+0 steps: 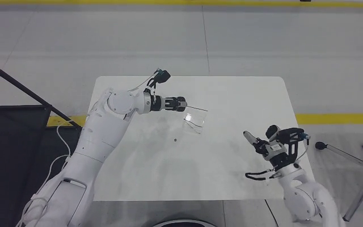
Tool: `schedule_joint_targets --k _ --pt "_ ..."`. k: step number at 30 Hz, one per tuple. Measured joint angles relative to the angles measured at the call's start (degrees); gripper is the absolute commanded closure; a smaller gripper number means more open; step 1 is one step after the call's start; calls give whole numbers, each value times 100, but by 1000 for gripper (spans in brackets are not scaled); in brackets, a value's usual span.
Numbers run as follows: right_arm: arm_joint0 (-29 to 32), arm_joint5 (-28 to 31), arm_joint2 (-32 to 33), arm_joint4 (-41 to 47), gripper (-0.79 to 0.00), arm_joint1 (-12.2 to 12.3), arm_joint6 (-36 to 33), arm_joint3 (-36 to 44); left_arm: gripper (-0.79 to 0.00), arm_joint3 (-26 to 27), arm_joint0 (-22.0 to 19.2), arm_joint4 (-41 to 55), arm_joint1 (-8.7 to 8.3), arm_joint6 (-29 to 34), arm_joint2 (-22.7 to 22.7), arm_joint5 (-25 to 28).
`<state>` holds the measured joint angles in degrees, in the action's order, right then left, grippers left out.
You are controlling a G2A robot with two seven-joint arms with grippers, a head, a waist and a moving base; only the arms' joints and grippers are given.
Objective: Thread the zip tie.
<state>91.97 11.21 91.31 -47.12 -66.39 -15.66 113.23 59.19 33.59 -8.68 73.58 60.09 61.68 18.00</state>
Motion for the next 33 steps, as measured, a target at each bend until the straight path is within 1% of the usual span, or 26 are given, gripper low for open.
schedule_joint_targets --k 2,3,12,15,18,21,22,25,28,30,33 --pt "-126 -14 12 417 -785 3 -369 -1 0 159 119 -9 -42 7 81 -19" --pt "-148 -18 19 471 -785 5 -468 -1 0 183 141 -9 -50 7 96 -24" --pt "-145 -17 20 446 -785 6 -436 0 0 180 139 -8 -49 5 95 -26" --pt "-116 190 -96 526 -785 10 -610 -23 0 242 195 -31 -51 -66 84 -34" --pt "-201 418 -167 1234 -785 15 -1064 -205 0 456 278 -110 -61 -126 31 98" --pt "-415 428 -222 2409 -785 13 -1701 -472 0 660 302 -259 -70 -208 -40 437" --pt "-532 362 -224 2867 -785 18 -1999 -600 0 719 306 -276 -68 -245 -72 576" --pt "-870 -38 -272 3798 -785 24 -2657 -929 0 756 251 -185 -48 -233 -170 831" --pt "-1169 -260 -319 4590 -785 22 -3096 -1232 0 705 127 -124 -16 -153 -319 1008" --pt "-1279 -315 -309 4773 -785 26 -3126 -1363 0 683 70 -70 8 -125 -416 1124" --pt "-1321 -385 -296 4666 -785 33 -3006 -1402 0 634 22 13 28 -55 -516 1225"
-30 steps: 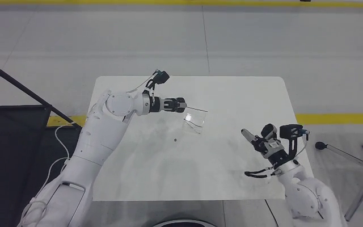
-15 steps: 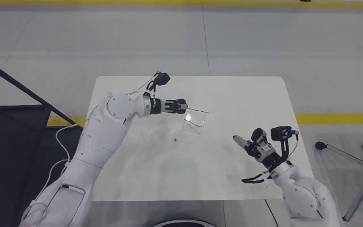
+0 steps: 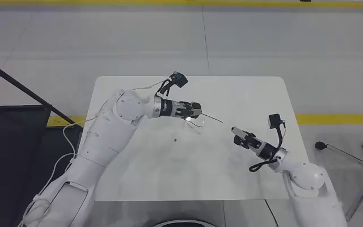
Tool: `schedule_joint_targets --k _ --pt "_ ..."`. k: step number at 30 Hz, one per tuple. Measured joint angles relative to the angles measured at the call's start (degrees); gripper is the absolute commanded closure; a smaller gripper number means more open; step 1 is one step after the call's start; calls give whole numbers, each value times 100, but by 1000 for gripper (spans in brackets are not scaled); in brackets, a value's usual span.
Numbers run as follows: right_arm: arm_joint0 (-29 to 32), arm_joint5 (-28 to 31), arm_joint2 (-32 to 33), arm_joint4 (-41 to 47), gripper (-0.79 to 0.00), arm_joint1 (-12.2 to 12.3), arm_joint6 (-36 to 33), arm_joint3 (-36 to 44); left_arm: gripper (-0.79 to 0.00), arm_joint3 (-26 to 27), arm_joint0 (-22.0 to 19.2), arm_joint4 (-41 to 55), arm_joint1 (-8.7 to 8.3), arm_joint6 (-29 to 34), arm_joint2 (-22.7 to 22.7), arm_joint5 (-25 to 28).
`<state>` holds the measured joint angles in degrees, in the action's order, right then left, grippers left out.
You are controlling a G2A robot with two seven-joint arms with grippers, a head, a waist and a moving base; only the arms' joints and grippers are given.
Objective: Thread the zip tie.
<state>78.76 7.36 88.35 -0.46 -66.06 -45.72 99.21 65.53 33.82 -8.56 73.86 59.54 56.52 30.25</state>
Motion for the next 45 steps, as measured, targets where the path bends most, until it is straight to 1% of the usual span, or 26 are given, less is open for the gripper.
schedule_joint_targets --k 7,9,12,15,16,18,19,20,22,23,28,33,34,35,36,38,42,45 --pt "5 6 -2 6 -785 -1 -3 7 0 0 2 -1 -1 -1 2 -6" --pt "39 85 -68 192 -785 -16 14 1 0 72 71 3 1 -80 -21 -60" --pt "22 221 -138 722 -785 -29 -53 -120 0 212 116 -53 14 -142 -121 -145" --pt "-39 264 -204 867 -782 -28 -110 -207 0 254 87 -51 38 -146 -237 -186" --pt "-57 266 -228 873 -757 -27 -111 -228 0 250 73 -44 44 -144 -264 -192" --pt "-94 268 -275 895 -751 -27 -98 -281 0 214 42 0 56 -125 -314 -202" --pt "-109 270 -291 898 -739 -26 -89 -304 0 198 25 15 61 -105 -336 -209" --pt "-127 272 -309 901 -708 -24 -76 -336 0 180 4 30 68 -78 -365 -214" --pt "-152 272 -331 907 -643 -22 -59 -380 0 156 -23 56 76 -55 -403 -214" --pt "-166 276 -343 918 -594 -20 -50 -402 0 141 -40 76 81 -41 -424 -206" --pt "-211 267 -398 889 -511 -12 28 -462 0 61 -111 175 102 23 -506 -189" --pt "-250 248 -444 881 -459 -3 45 -491 0 -22 -172 225 126 29 -590 -175" --pt "-255 248 -450 881 -434 -1 45 -495 0 -35 -181 234 130 29 -603 -170" --pt "-261 247 -457 881 -385 2 50 -502 0 -51 -194 244 135 27 -618 -165" --pt "-265 241 -461 878 -366 4 61 -507 0 -63 -203 254 138 24 -629 -162" --pt "-274 229 -474 870 -354 8 87 -515 0 -90 -219 275 146 16 -653 -154" --pt "-293 223 -496 884 -280 17 86 -539 0 -132 -246 296 159 7 -698 -135" --pt "-305 220 -506 890 -271 24 84 -560 0 -162 -269 307 166 14 -727 -117"
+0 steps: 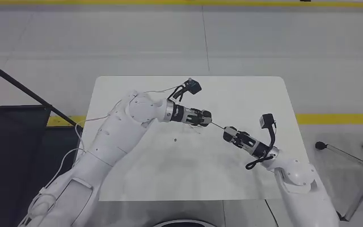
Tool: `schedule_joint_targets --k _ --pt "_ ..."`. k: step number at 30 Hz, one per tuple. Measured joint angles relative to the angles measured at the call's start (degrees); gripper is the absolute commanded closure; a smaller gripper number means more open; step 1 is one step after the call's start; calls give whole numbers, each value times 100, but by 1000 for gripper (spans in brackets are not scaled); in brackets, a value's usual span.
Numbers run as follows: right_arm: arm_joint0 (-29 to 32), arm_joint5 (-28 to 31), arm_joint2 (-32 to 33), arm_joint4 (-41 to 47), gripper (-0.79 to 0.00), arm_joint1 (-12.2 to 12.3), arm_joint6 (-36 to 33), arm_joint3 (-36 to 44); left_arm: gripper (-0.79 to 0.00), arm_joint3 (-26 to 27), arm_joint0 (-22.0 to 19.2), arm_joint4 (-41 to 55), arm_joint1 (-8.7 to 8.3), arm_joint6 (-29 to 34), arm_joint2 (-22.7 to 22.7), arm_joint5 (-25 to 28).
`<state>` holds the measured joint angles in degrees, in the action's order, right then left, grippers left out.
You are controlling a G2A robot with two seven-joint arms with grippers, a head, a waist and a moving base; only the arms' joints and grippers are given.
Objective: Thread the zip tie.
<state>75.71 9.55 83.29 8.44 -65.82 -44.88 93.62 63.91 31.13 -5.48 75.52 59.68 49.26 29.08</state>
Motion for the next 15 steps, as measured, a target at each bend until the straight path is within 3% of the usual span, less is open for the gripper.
schedule_joint_targets --k 10,15 --pt "-27 -5 -32 44 -142 23 4 -43 0 -59 -52 3 14 -18 -60 1" --pt "-37 4 -46 64 -3 34 8 -58 0 -75 -66 11 16 -20 -76 12"
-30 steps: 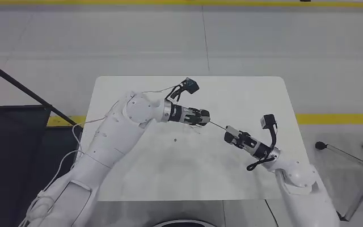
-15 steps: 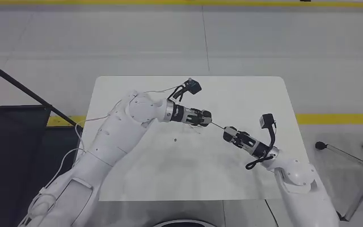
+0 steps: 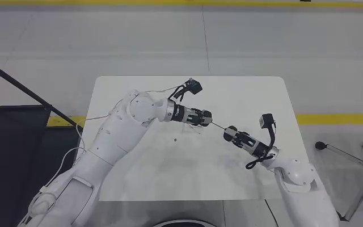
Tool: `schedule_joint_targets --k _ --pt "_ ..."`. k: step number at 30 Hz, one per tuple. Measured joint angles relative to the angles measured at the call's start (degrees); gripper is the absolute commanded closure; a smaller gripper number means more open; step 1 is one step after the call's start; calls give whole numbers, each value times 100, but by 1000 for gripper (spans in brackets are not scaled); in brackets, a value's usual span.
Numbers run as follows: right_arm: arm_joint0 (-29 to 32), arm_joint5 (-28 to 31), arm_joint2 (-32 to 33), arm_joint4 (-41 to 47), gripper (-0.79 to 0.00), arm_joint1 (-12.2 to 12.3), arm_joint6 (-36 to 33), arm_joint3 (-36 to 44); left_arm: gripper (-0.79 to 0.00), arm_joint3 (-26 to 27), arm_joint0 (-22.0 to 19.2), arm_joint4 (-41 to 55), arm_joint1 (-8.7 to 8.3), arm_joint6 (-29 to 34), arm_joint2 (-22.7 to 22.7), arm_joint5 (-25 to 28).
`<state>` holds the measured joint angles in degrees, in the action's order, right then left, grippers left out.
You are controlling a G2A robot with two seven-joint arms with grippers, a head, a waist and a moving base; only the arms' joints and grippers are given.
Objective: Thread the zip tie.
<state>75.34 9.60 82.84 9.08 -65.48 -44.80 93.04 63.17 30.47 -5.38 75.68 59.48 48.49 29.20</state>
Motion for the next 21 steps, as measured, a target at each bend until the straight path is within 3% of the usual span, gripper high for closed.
schedule_joint_targets --k 5,6,8,21 --pt "-18 12 -16 23 0 10 2 -25 0 -30 -16 27 3 6 -13 9" --pt "-22 13 -18 30 0 12 3 -31 -135 -35 -20 29 3 4 -16 11" --pt "-28 15 -23 39 0 16 11 -40 -785 -57 -25 57 7 -29 -13 7" --pt "155 82 144 528 0 -3 794 49 -785 -14 274 146 15 -1601 331 -373"
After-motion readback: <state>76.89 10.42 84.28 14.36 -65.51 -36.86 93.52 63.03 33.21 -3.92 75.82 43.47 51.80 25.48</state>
